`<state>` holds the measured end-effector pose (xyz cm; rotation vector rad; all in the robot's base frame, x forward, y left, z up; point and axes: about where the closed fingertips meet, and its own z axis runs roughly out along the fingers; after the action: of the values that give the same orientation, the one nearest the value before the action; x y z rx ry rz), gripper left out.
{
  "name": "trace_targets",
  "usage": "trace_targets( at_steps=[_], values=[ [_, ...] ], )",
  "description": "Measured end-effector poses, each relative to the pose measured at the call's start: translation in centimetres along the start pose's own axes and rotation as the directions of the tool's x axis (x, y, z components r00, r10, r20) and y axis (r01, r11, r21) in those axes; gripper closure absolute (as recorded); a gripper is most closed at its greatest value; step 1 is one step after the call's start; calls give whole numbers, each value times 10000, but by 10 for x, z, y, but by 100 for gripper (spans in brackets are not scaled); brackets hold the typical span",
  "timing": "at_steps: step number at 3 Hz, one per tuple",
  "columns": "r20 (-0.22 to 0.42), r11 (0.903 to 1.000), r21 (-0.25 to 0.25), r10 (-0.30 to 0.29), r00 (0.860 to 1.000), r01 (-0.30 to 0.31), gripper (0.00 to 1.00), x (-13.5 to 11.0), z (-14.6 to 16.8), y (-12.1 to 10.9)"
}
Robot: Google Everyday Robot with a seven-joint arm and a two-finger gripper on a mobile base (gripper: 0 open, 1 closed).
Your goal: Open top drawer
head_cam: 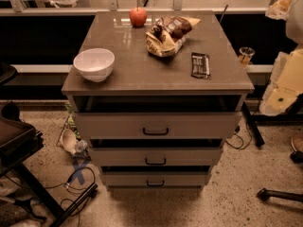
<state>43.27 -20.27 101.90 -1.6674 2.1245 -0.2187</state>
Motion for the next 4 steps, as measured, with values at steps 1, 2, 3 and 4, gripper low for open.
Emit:
trace_targets(
  at_steps=[1, 2, 3, 4],
  values=[
    [1, 10000, 2, -1, 10000, 1, 0, 0, 0, 0],
    [499, 9995, 314, -63, 9987, 47, 0, 3, 8, 2],
    [1574, 9990, 447, -57, 9875, -14, 0, 17, 40, 18],
    [2782, 9978, 613, 76, 9605, -257, 0, 23, 82, 27]
  ],
)
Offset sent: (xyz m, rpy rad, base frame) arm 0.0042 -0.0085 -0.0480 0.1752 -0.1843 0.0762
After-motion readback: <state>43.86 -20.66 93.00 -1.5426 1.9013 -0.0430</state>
